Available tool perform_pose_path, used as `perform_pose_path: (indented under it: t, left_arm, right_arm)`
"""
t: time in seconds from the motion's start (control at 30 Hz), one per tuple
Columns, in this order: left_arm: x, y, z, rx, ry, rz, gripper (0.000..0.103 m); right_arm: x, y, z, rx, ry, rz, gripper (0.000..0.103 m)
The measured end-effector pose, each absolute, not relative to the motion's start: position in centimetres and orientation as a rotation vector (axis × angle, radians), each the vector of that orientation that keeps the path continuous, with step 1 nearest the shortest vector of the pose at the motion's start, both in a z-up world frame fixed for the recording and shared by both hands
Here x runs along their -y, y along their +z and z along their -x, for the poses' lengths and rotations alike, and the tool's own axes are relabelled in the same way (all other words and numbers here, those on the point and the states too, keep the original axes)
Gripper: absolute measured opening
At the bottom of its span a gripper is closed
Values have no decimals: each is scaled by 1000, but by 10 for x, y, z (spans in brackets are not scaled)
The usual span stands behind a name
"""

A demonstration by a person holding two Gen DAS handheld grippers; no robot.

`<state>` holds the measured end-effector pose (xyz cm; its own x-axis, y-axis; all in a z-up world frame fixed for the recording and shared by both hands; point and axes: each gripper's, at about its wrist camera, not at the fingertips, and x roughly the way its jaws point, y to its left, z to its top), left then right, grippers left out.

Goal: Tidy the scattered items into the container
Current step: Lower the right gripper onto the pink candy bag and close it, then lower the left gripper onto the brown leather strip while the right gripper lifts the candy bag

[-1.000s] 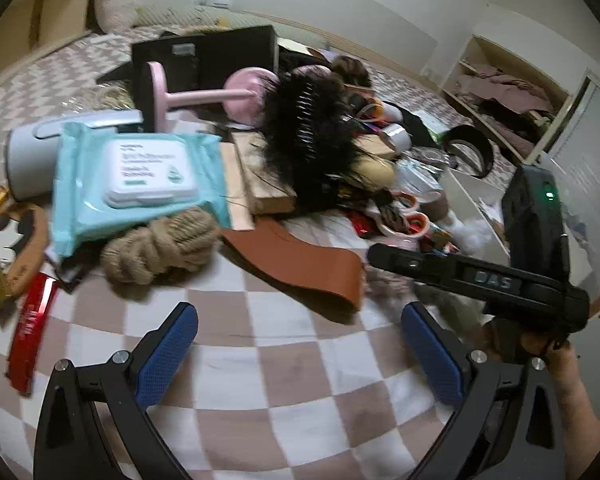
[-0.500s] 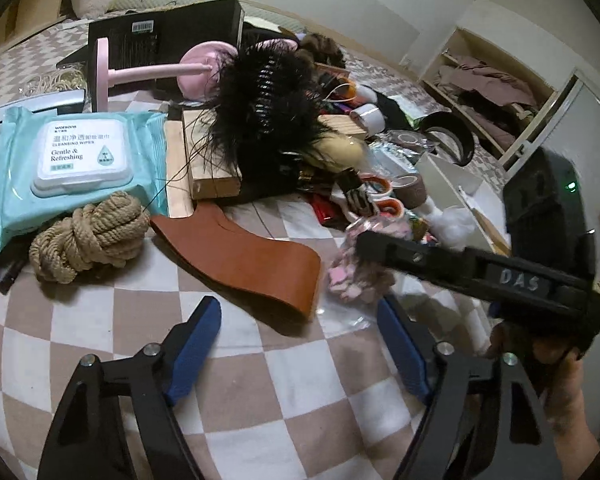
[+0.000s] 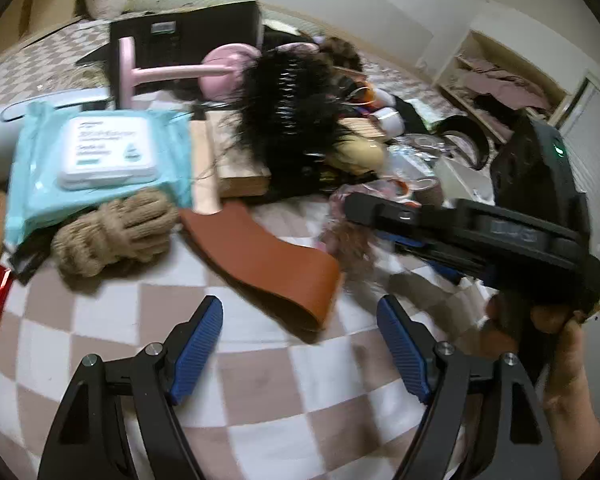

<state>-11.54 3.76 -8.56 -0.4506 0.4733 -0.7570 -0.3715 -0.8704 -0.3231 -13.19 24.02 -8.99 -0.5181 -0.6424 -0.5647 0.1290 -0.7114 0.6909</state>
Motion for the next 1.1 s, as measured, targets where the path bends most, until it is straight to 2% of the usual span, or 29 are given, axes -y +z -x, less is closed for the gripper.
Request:
perform_pose_path:
  t: [0.17,0.5,0.87,1.1]
  left_arm:
    - [-33,-81,110,147,2320,1233,80]
    - [-30,-81,105,91,2363,1234,80]
    - [-48,-89,106,-73,2411,1259,80]
    - [-41,-89,107,-26,2414,1270,80]
  right_arm:
    - [-236,-104,130,1013,-2021,-1178,20]
    - [-216,-119,117,1119,-1805,-1221,20]
    - [-275,-96,103,1210,-1968,-1127,20]
    - [-275,-92,103,1084,-2086,-1221,20]
